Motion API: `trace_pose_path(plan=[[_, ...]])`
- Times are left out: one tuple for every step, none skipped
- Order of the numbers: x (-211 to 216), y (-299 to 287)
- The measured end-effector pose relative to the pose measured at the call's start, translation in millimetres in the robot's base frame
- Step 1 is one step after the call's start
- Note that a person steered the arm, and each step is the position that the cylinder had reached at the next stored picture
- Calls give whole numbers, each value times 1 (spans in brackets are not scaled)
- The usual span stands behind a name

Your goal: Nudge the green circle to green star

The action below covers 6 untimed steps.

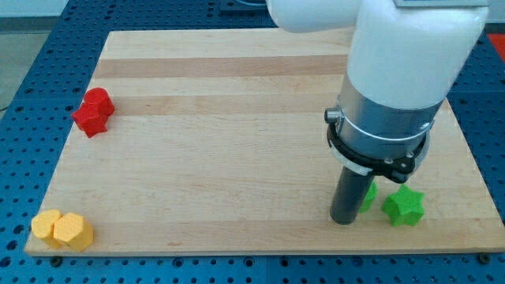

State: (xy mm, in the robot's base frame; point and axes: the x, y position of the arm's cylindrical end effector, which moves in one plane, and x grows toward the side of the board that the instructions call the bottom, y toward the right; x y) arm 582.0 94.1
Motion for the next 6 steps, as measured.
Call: trace_pose_path(plan=[[-12, -28], [-37, -25], [-58, -4], [-57, 15], [-47, 32], [-46, 48]])
